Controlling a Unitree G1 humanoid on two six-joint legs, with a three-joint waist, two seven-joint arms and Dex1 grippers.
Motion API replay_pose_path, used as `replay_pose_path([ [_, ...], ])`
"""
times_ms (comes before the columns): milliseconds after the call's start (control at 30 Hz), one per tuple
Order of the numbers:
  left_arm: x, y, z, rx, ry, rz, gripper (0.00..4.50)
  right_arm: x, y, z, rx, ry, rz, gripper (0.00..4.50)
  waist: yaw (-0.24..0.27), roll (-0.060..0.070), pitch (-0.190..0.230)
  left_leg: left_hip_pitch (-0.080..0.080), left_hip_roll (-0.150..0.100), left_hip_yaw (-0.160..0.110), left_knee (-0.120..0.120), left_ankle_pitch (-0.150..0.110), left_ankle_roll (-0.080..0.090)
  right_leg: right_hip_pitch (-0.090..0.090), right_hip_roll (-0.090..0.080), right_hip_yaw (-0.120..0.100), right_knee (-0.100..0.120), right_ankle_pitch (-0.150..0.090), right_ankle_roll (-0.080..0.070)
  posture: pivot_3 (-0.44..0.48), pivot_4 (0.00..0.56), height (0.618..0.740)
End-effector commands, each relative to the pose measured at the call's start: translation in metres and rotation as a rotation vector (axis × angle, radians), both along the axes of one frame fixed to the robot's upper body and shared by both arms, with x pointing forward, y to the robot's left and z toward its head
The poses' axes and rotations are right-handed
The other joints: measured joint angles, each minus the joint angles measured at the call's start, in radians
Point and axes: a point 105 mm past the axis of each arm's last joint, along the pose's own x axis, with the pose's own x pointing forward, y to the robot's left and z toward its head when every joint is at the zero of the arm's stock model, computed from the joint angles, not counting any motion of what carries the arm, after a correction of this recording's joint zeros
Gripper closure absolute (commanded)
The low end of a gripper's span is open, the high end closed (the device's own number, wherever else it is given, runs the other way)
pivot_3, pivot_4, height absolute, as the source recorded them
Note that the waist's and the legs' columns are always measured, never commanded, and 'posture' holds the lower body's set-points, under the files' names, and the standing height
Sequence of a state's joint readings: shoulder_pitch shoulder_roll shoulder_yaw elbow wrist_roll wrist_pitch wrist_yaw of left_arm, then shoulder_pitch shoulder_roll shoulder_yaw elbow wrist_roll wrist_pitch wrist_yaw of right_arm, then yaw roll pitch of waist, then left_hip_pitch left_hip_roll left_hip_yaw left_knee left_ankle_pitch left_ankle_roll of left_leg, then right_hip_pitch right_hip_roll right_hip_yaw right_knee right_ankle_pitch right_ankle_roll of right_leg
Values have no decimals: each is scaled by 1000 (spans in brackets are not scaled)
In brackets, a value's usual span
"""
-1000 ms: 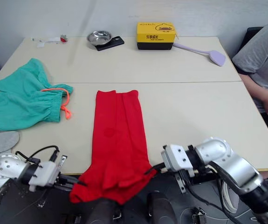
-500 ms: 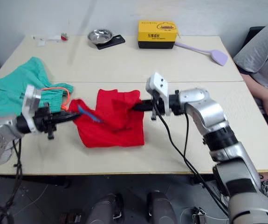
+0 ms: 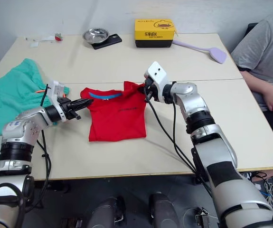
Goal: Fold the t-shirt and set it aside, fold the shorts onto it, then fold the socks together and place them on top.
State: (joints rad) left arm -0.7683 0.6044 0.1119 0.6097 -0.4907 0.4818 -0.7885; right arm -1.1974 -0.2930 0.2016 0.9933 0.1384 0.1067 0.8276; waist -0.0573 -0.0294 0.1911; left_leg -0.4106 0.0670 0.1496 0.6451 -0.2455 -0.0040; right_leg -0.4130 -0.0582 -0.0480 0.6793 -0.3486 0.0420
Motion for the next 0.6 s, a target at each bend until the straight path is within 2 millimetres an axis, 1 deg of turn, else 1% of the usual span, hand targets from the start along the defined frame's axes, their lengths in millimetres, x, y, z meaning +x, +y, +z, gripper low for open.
replay_pose_path([
  [33, 12, 7, 14, -3, -72, 51, 4493, 7, 4, 15, 28, -41, -35, 4500, -1, 0, 0, 0, 0, 0, 0, 0, 0, 0, 0, 0, 0, 0, 0, 0, 150, 740],
  [167, 25, 7, 14, -25, -94, 120, 4493, 10, 7, 6, 16, -28, -62, 4500, 0, 0, 0, 0, 0, 0, 0, 0, 0, 0, 0, 0, 0, 0, 0, 0, 150, 740],
  [300, 30, 6, 13, -51, -95, 135, 4493, 14, 5, 0, 21, -38, -116, 4500, -1, 0, 0, -1, 0, 0, 0, 0, 0, 0, 0, 0, 0, 0, 0, 0, 150, 740],
  [400, 31, 10, 12, -36, -118, 169, 3817, 17, 2, 5, 28, -84, -142, 3752, -3, 0, 0, -1, 0, 0, 0, 0, 0, -1, 0, 0, 0, 0, 0, 0, 150, 740],
  [433, 30, 14, 13, -15, -140, 179, 3547, 17, -2, 9, 22, -116, -143, 3483, -2, 0, 0, -1, 0, 0, 0, 0, 0, -1, 0, 0, 0, 0, 0, 0, 150, 740],
  [533, 23, 23, 16, 73, -224, 192, 2569, 14, -11, 22, 0, -199, -116, 2400, -3, 0, 0, -1, 0, 0, 0, 0, 0, -1, 0, 0, 0, 0, 0, 0, 150, 740],
  [600, 14, 25, 19, 122, -276, 172, 1922, 10, -17, 26, -16, -226, -84, 1698, -3, 0, 0, -1, 0, 0, -1, 0, 0, -1, 0, 0, 0, 0, 0, 0, 150, 740],
])
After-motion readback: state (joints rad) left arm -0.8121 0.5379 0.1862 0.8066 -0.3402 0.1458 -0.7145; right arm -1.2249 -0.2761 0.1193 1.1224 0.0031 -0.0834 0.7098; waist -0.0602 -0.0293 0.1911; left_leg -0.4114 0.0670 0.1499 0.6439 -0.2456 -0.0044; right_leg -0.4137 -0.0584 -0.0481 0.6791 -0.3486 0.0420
